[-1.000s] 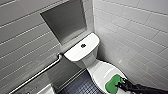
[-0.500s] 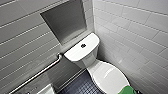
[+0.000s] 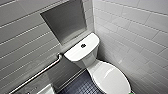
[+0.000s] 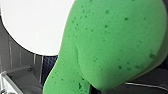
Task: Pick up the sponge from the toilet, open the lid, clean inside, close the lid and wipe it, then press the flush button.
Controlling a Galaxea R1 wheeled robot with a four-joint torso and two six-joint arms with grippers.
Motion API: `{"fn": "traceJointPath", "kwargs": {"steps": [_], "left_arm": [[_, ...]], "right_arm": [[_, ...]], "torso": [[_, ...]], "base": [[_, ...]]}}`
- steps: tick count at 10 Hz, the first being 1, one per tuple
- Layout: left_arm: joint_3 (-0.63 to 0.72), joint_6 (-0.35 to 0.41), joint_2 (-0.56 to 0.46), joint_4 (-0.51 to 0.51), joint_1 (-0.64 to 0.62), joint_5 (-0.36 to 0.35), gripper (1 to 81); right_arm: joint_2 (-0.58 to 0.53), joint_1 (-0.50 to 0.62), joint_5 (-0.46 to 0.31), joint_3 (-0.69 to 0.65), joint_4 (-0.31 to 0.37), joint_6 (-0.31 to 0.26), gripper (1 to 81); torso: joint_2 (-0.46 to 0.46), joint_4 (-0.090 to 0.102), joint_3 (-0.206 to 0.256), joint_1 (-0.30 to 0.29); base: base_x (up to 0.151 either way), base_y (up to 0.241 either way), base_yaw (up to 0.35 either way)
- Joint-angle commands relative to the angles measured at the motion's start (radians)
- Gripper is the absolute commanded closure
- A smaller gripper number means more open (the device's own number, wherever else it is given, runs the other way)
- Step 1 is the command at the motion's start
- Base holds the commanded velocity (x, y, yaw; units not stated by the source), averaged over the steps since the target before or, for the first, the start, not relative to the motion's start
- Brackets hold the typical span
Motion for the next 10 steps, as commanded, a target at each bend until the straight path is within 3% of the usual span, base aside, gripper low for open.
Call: {"fn": "traceJointPath", "kwargs": {"steps": [1,3,6,10], "left_arm": [[0.006,0.000,-0.030,0.011,0.031,0.056,1.0],[0.006,0.000,-0.027,0.012,0.028,0.056,1.0],[0.006,0.000,-0.031,0.010,0.026,0.056,1.0],[0.006,-0.001,-0.031,0.009,0.030,0.056,1.0]], "right_arm": [[-0.057,0.242,-0.281,0.153,0.026,-0.001,81.1],[-0.016,0.388,-0.414,0.149,0.023,0.022,81.1],[0.217,0.581,-0.574,-0.009,0.019,0.044,81.1],[0.590,0.609,-0.585,-0.341,-0.020,0.044,81.1]], "torso": [[0.000,0.000,0.000,0.000],[0.000,0.000,0.000,0.000],[0.000,0.000,0.000,0.000],[0.000,0.000,0.000,0.000]], "base": [[0.000,0.000,0.000],[0.000,0.000,0.000],[0.000,0.000,0.000],[0.000,0.000,0.000]]}}
